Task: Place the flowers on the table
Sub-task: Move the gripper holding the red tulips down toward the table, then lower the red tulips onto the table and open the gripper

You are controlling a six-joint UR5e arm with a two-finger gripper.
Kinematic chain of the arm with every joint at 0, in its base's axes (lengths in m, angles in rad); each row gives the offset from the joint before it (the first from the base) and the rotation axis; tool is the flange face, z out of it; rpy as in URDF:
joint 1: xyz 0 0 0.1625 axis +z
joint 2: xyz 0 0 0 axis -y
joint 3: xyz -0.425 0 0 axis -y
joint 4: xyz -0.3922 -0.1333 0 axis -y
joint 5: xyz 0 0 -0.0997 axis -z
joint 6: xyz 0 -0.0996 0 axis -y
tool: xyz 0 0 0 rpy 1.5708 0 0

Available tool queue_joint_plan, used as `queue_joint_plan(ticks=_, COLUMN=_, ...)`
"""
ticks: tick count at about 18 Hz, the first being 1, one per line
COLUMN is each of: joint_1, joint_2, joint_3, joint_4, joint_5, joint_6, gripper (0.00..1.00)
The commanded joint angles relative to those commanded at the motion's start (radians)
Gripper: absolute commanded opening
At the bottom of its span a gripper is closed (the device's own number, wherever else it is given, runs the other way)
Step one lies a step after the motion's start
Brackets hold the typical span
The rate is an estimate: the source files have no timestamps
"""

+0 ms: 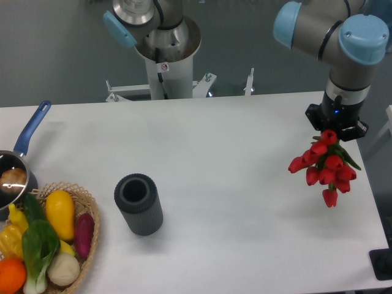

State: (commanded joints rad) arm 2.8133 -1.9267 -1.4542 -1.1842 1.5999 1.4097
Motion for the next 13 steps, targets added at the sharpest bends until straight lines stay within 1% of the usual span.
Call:
queue_joint_plan(ticks=2, joint_1=-0.002, joint_2=-0.005, joint_3=0.0, joint_4=0.0, joint_5=-0.002, joint_6=-0.003, gripper=0.0)
queue_joint_plan(ticks=7, joint_1=-0.05, joint_2=-0.024, joint_3=-0.003, joint_4=0.0, joint_5=0.002, joint_6=-0.044, gripper=0.0)
queue_joint_plan(ticks=9, joint_1=-0.081, joint_2=-0.032, joint_3=-0.034, joint_4=0.003, joint_5=0.003, joint_6=-0.087, gripper=0.0)
queue_joint_plan(ticks=11, joint_1=-0.086, joint_2=-0.026, joint_3=-0.063, joint_4=0.005, joint_5=0.0, joint_6=-0.097, gripper=0.0)
queue_joint_plan(ticks=12, joint_1=-0.087, joint_2=-0.025, joint_3=-0.064, joint_4=0.003, joint_5=-0.009, joint_6=-0.098, gripper=0.0)
queue_joint_plan(ticks=13, joint_1=-0.089, joint_2=-0.023, joint_3=-0.067, joint_4=0.003, joint_5=-0.012, joint_6=-0.097, gripper=0.04)
